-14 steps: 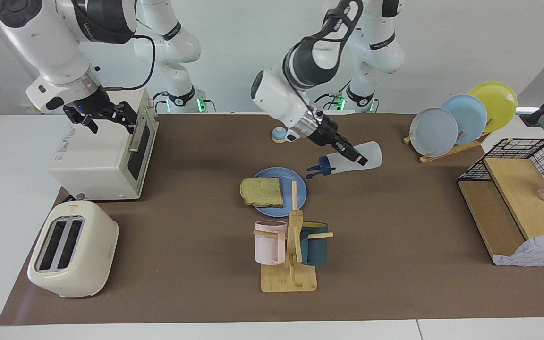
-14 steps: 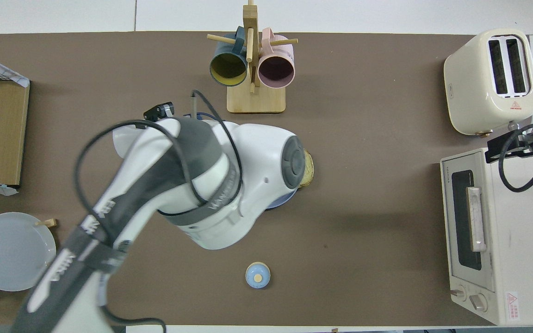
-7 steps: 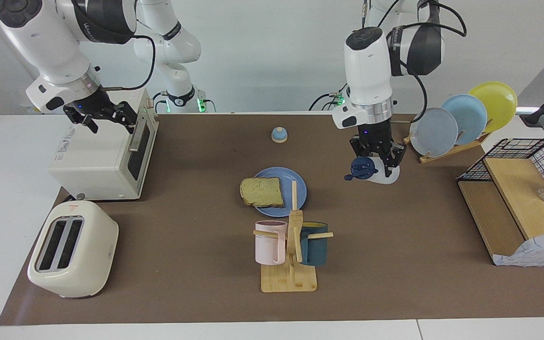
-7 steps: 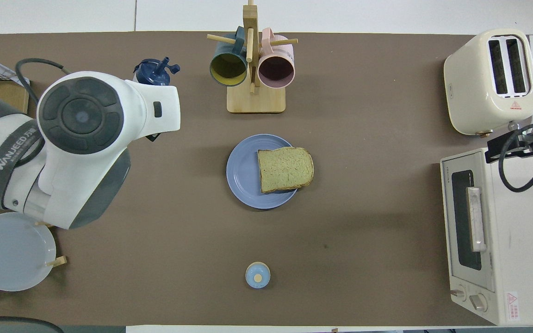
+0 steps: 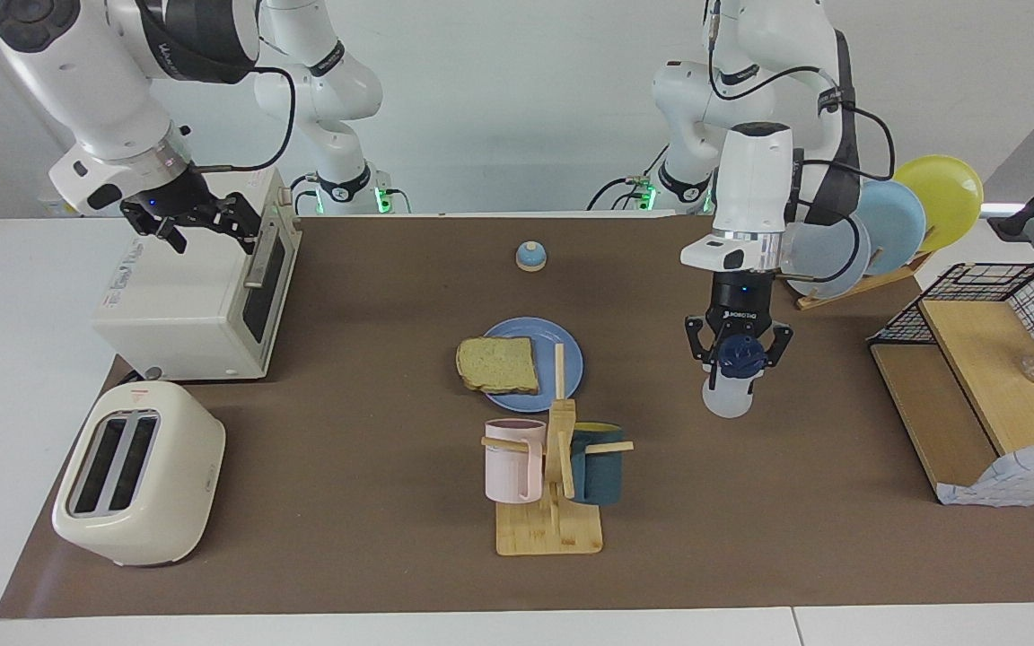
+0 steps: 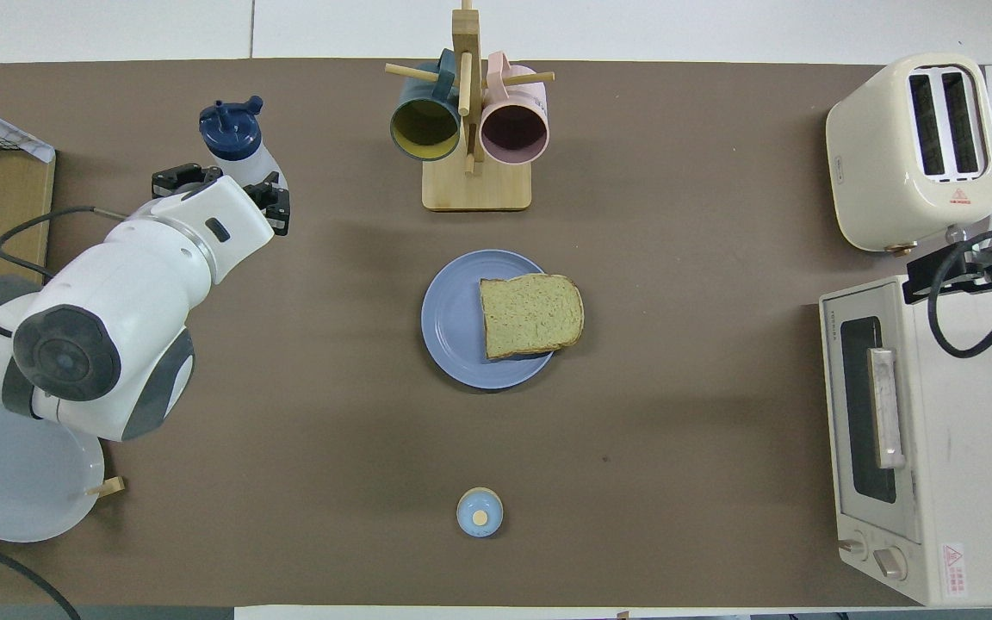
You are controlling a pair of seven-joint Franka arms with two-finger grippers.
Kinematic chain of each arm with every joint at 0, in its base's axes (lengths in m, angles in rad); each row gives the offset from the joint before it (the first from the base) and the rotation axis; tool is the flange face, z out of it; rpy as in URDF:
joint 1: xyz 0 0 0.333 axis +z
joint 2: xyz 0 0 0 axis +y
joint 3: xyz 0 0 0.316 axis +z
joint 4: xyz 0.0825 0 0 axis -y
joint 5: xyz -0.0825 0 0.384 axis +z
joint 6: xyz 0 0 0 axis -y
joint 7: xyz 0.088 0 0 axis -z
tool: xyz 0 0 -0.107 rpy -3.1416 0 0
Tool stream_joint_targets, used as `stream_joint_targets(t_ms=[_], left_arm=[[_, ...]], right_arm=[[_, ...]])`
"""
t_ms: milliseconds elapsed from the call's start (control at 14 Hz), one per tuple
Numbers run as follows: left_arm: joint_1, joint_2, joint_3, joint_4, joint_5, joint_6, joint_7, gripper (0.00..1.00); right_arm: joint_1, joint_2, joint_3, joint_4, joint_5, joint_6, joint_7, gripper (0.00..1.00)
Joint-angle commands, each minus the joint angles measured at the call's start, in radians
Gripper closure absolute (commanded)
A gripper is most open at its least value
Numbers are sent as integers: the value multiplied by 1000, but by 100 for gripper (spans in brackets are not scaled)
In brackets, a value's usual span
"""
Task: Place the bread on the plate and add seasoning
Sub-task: 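Carry the bottle back beside the mug stand with the left gripper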
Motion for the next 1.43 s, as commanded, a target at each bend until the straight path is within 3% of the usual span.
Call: stream_joint_targets(t_ms=[0,358,716,1074,1217,1361], left_arm=[[28,84,-11,-13,-14,184,-71,100],[55,294,-11,10,-15,490,-72,100],[68,433,-11,130,-20,497,-77,100],[69,451,-11,142,-8,497,-72,100],[81,458,-11,141,3,497,-72,72],[82,467,-11,141,3,497,-72,54]], right_arm=[[-10,-16,5,-15,-1,6,-25,0],[-10,-15,5,-15,-3,4,-25,0],[-10,-16,5,-15,-1,4,-25,0],[-10,-15,5,-15,-3,4,-25,0],[-10,-16,5,-15,-3,4,-25,0],[-10,-15,5,-15,-1,4,-25,0]])
